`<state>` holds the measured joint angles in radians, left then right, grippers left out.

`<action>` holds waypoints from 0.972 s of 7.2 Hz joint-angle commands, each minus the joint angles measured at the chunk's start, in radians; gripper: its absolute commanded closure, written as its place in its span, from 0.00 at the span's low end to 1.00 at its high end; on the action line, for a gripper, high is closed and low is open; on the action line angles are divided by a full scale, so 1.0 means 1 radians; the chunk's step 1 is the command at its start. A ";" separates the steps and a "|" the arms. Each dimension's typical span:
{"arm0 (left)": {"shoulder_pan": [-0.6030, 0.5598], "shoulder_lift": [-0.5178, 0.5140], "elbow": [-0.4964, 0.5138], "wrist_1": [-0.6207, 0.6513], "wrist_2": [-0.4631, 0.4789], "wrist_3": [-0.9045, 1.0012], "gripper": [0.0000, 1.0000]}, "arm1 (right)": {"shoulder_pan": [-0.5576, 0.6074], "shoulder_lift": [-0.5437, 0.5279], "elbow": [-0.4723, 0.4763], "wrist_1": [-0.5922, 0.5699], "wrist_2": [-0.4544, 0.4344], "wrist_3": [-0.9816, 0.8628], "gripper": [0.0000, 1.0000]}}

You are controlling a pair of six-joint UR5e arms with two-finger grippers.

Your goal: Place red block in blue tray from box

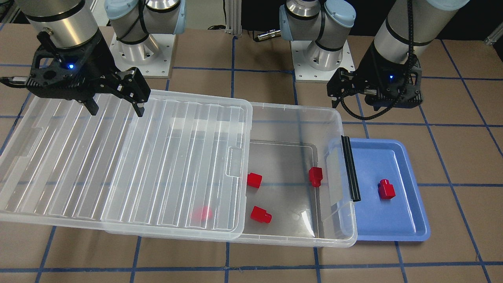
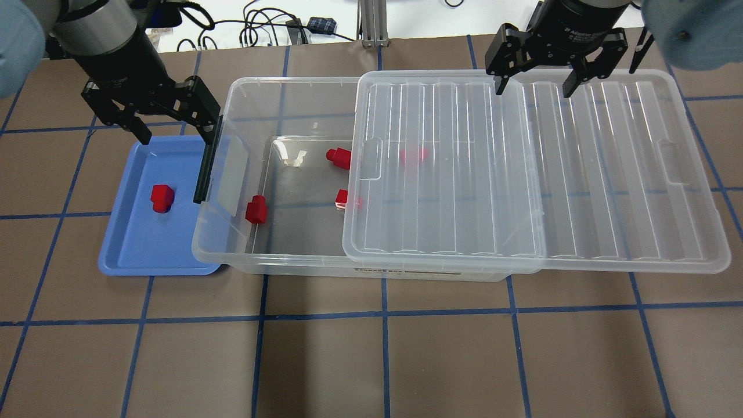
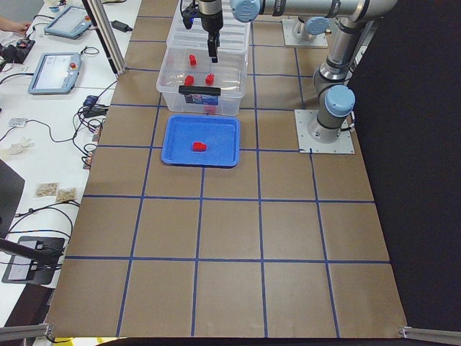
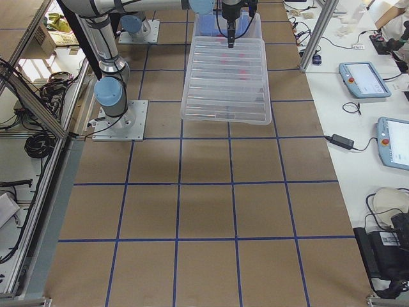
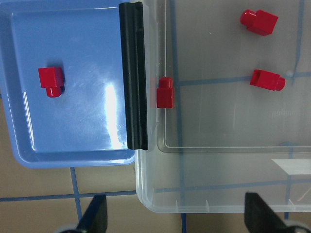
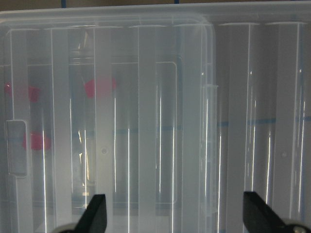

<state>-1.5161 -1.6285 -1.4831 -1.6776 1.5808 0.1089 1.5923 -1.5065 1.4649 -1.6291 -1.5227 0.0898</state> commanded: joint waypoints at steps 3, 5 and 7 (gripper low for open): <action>0.004 -0.002 0.000 0.001 0.001 0.000 0.00 | -0.008 0.000 -0.003 0.000 -0.005 -0.013 0.00; 0.004 0.002 0.001 0.001 0.002 0.000 0.00 | -0.082 0.002 -0.012 0.003 -0.011 -0.134 0.00; 0.005 -0.001 0.000 0.002 0.001 0.000 0.00 | -0.248 -0.001 -0.008 0.031 -0.020 -0.290 0.00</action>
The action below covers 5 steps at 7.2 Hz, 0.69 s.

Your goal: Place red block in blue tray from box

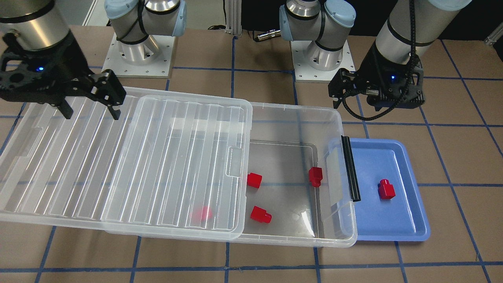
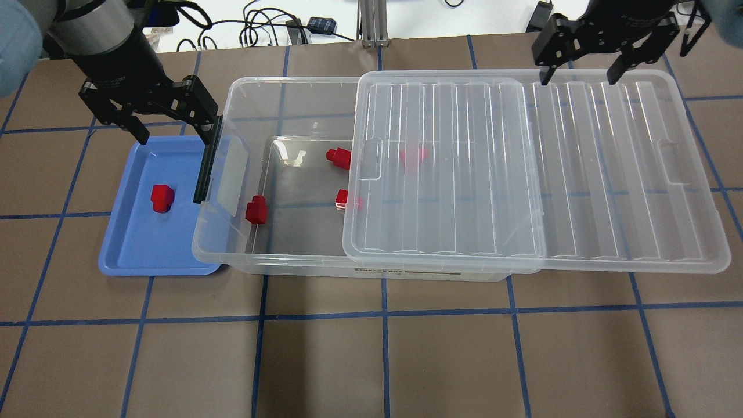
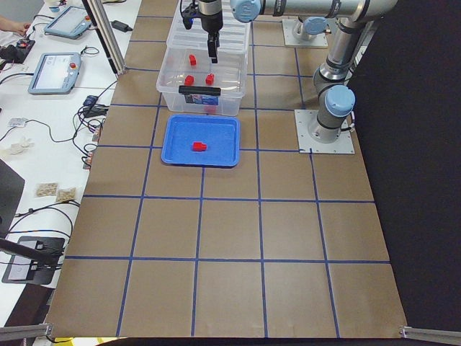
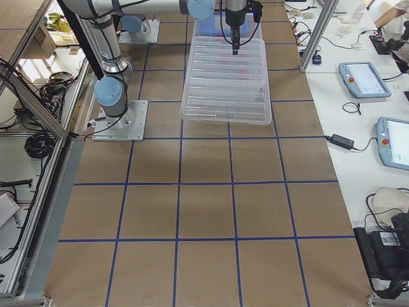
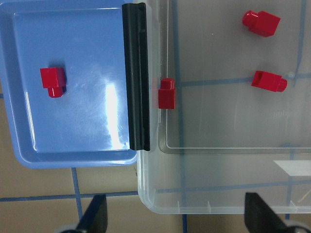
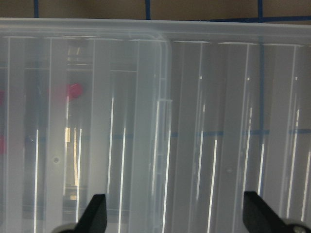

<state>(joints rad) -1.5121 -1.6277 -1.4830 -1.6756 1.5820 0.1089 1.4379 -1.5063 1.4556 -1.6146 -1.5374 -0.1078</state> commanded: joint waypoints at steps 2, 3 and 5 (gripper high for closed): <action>0.003 0.000 0.001 0.002 0.000 0.000 0.00 | -0.273 0.004 0.014 0.018 -0.018 -0.333 0.00; 0.001 0.002 0.000 0.001 0.001 0.000 0.00 | -0.359 0.012 0.017 0.010 -0.020 -0.399 0.00; 0.003 0.003 0.001 -0.003 0.001 0.000 0.00 | -0.482 0.050 0.060 -0.008 -0.018 -0.574 0.00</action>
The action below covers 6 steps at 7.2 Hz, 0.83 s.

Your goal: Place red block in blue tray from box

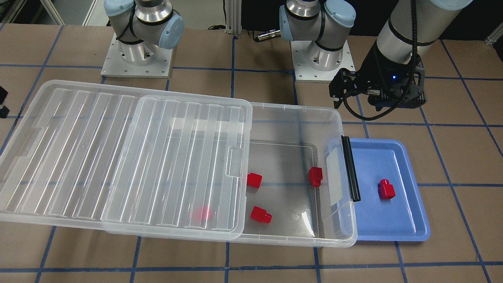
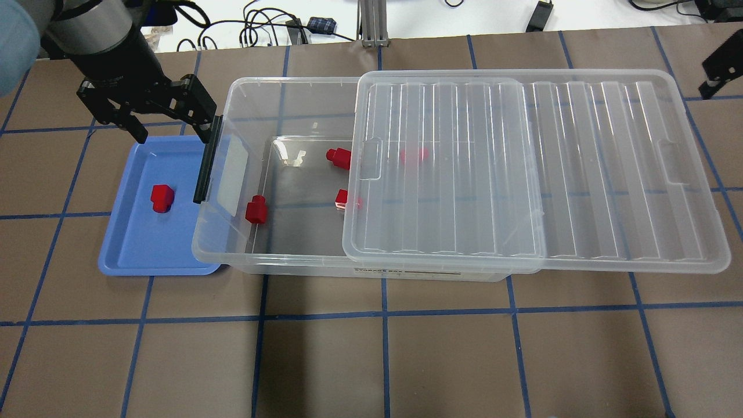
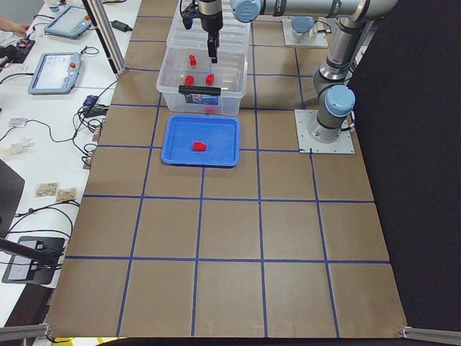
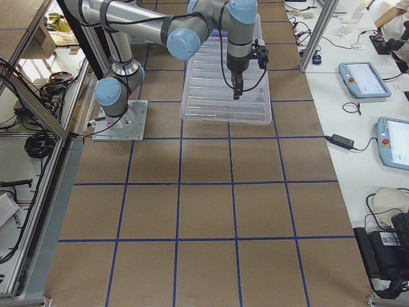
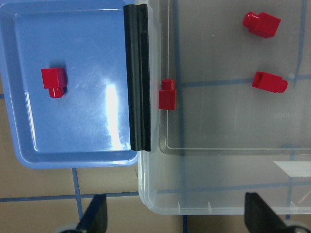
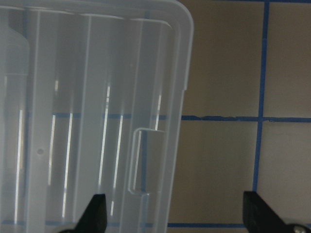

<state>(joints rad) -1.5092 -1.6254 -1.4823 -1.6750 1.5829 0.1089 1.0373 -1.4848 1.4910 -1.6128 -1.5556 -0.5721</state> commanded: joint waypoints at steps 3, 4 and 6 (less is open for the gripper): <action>0.000 0.005 -0.001 -0.012 0.000 0.000 0.00 | -0.146 0.112 0.076 -0.071 0.005 -0.196 0.00; 0.000 0.004 0.000 -0.011 0.000 0.000 0.00 | -0.146 0.119 0.142 -0.179 0.003 -0.201 0.00; 0.000 0.010 -0.001 -0.022 0.000 0.000 0.00 | -0.145 0.115 0.212 -0.285 0.002 -0.190 0.00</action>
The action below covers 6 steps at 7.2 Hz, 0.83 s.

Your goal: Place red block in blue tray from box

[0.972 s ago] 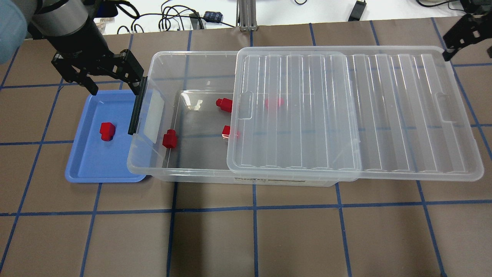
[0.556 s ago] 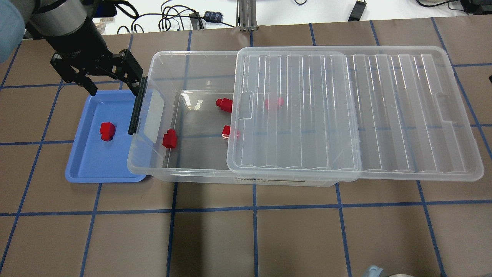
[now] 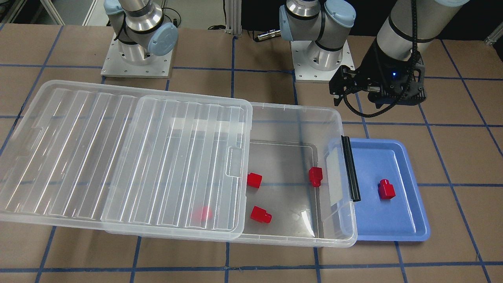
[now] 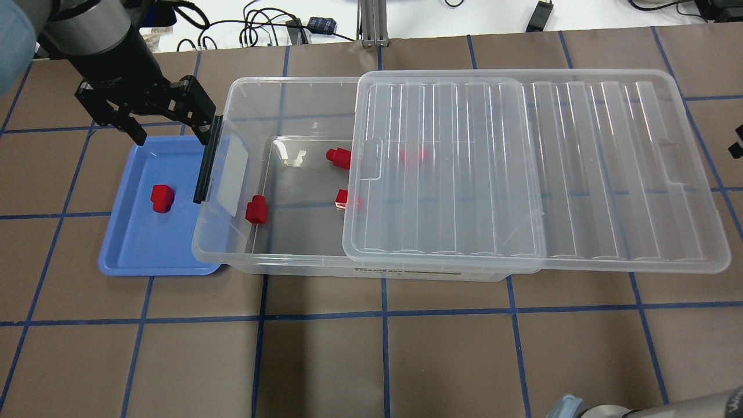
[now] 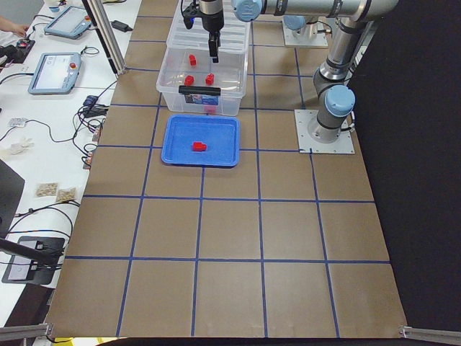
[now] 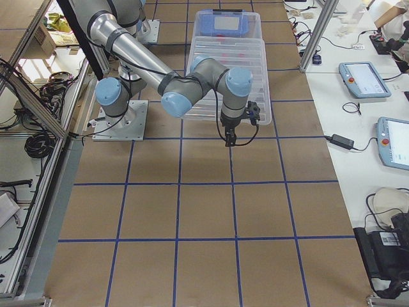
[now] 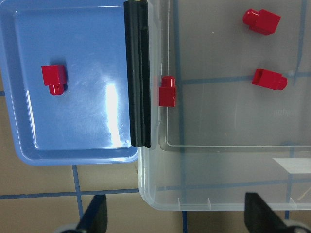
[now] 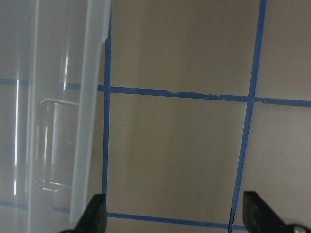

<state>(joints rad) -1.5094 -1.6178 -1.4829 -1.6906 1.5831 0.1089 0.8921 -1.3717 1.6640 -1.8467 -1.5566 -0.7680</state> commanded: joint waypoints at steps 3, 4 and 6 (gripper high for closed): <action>0.000 0.003 0.001 -0.008 -0.002 0.000 0.00 | 0.020 -0.009 0.042 -0.031 0.033 0.080 0.00; 0.000 0.003 0.001 -0.008 -0.002 0.000 0.00 | 0.052 -0.009 0.049 -0.025 0.049 0.093 0.00; 0.000 0.003 0.001 -0.008 0.000 0.000 0.00 | 0.108 -0.009 0.056 -0.025 0.052 0.167 0.00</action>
<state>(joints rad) -1.5094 -1.6153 -1.4820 -1.6981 1.5820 0.1089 0.9665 -1.3801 1.7165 -1.8722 -1.5085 -0.6357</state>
